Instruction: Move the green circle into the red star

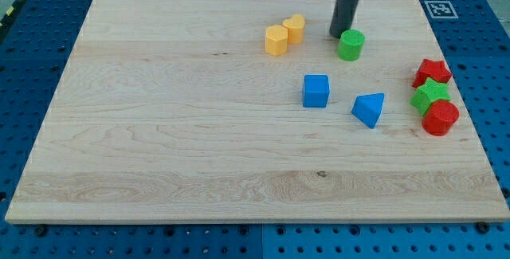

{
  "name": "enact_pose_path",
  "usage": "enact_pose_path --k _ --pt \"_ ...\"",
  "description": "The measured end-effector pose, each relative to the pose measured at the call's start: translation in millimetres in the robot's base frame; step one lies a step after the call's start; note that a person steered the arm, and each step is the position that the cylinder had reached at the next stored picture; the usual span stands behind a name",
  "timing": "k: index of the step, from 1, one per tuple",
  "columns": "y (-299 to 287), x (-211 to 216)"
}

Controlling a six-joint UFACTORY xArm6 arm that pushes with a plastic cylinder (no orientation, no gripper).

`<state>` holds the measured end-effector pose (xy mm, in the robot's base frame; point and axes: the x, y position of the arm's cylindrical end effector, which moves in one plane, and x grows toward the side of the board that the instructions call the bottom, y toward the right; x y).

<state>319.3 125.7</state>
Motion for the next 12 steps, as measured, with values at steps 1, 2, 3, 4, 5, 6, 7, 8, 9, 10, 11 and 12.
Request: enact_pose_path --k 1,2,3,4,5,6,7,8,9,10,11,12 --pt "-6.7 23.9" --pt "17.1 48.8" --pt "69.6 55.5" --pt "95.4 55.6" --pt "94.8 53.3" --pt "100.8 38.2" --pt "103.0 13.4" --pt "122.6 7.2" --pt "137.3 27.5" --pt "137.5 37.7" --pt "137.5 35.1" --pt "137.8 32.0"
